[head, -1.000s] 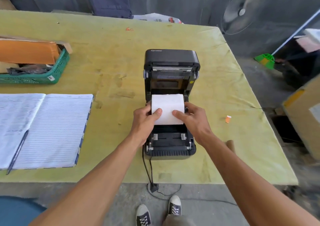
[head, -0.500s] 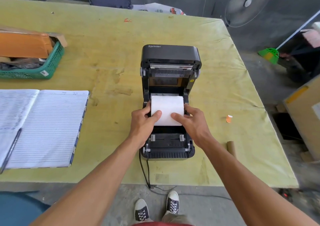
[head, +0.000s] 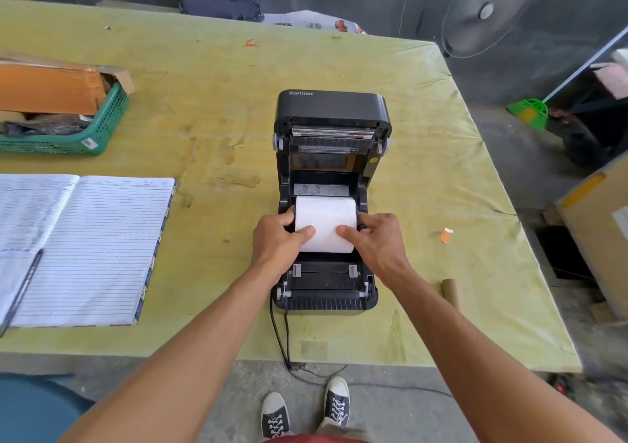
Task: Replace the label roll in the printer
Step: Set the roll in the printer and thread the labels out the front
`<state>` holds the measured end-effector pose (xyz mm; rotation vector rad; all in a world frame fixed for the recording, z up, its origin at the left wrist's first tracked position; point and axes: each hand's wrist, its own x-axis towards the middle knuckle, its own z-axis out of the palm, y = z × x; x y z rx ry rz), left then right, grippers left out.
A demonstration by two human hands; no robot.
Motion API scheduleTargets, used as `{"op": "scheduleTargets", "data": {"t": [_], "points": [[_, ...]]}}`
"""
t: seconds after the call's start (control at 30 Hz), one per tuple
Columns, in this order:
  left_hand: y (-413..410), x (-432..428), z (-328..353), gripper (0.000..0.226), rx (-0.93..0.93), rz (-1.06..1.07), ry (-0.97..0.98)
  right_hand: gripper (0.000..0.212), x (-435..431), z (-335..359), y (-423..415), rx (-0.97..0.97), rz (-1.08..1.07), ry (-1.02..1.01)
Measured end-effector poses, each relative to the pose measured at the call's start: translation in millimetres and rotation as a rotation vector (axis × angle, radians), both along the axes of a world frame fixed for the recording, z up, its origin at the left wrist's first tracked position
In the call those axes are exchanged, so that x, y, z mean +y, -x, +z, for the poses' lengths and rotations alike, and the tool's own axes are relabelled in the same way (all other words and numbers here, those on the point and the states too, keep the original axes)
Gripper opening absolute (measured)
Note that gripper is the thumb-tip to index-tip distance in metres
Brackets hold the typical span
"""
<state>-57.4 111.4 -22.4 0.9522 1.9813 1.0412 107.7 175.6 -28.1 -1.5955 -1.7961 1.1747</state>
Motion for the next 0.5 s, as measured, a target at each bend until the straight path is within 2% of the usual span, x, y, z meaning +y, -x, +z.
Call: {"op": "scheduleTargets", "data": {"t": [0.07,0.17,0.2,0.33,0.5], "points": [[3,5,6,0.057,0.073,-0.024,0.03,0.063,4,6,1,-0.072,0.027,-0.005],[9,18,19,0.092,0.261,-0.126,0.116,0.076,11,19,-1,-0.19,0.096,-0.009],[10,23,25,0.098,0.332,-0.193,0.124,0.081,15,21,-1,-0.229,0.132,-0.037],[11,33,35,0.087,0.55,-0.427,0.132,0.086,24,28,5,-0.422,0.309,-0.168],[5,24,32,0.071,0.746,-0.423,0.078,0.07,14,26,5,-0.555,0.362,-0.338]]}}
